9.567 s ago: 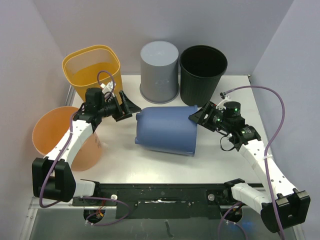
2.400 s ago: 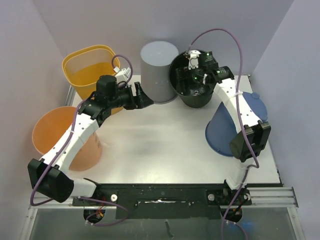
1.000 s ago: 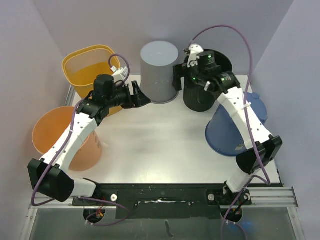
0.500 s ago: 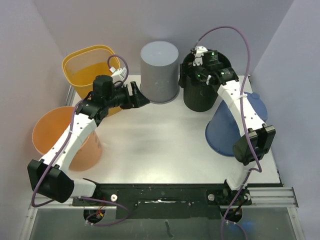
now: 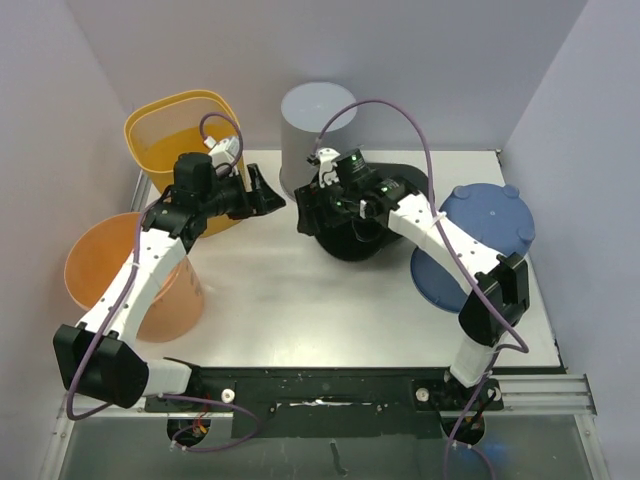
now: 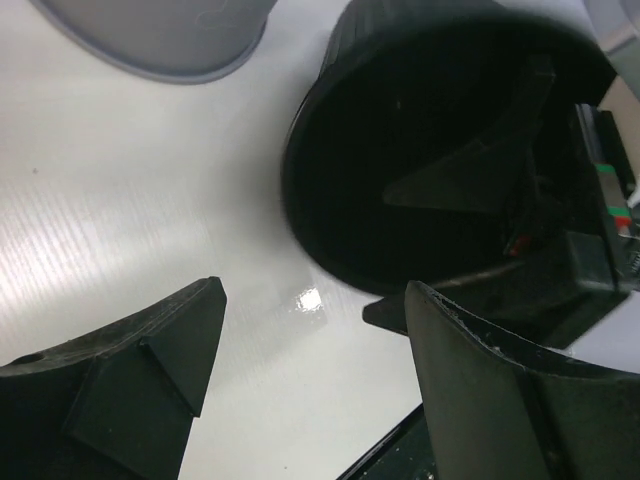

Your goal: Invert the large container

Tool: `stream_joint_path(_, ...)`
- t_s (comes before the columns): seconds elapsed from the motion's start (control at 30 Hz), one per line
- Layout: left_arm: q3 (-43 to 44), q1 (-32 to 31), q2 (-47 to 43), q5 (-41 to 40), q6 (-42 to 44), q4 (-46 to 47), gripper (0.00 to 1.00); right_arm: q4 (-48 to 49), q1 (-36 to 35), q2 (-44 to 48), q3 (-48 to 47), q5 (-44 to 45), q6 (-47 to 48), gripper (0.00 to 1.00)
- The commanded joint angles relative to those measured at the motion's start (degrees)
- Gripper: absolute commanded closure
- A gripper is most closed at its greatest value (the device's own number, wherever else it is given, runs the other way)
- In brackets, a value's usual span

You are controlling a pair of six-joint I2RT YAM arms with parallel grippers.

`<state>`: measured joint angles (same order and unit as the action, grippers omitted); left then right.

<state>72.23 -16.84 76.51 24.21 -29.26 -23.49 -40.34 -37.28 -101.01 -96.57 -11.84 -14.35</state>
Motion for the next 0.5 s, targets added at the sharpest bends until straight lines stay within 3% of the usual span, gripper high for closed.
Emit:
stream_joint_path(0.0, -1.4, 2.0, -3.4, -0.7, 1.1, -0.2, 0.27, 9.0, -2.0, 3.4, 1.9, -1.2, -5.0, 0.02)
stream_joint_path(0.2, -1.0, 3.1, -4.0, -0.9, 1.4, -1.2, 0.27, 5.4, -7.8, 1.5, -4.5, -1.0, -5.1, 0.02)
stream_joint_path(0.47, 1.9, 3.1, -2.9, -1.9, -0.2, -2.1, 0.27, 0.9, -8.8, 6.9, -9.8, -1.7, -4.0, 0.02)
